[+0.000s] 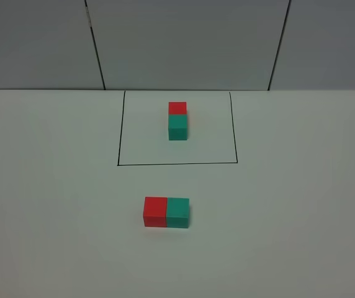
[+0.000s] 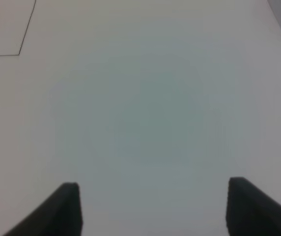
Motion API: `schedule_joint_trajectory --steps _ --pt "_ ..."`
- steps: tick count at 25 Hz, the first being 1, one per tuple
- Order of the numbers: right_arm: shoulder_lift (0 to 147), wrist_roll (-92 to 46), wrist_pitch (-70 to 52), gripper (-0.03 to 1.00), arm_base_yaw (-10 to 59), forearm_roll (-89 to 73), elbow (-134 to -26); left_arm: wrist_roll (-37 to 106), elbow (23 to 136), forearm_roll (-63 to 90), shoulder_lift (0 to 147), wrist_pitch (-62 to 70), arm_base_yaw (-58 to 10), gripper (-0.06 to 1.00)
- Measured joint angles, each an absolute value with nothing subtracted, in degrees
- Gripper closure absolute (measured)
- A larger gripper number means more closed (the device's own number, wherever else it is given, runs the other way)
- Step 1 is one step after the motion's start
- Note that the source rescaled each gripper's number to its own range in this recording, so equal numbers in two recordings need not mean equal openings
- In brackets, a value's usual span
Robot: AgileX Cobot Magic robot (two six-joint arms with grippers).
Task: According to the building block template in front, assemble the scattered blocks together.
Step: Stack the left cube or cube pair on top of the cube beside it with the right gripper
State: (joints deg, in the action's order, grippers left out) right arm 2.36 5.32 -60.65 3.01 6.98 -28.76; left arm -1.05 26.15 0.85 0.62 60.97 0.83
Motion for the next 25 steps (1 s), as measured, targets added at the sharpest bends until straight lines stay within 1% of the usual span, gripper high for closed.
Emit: schedule_joint_trajectory --steps 8,25 --pt "2.34 5.38 -60.65 0.35 0.0 6.98 -28.76 -1.05 26.15 0.85 0.62 60.97 0.83 0.0" --pt "2.24 5.0 -60.65 0.35 1.75 6.83 -28.76 -1.05 26.15 0.85 0.62 60.97 0.83 0.0"
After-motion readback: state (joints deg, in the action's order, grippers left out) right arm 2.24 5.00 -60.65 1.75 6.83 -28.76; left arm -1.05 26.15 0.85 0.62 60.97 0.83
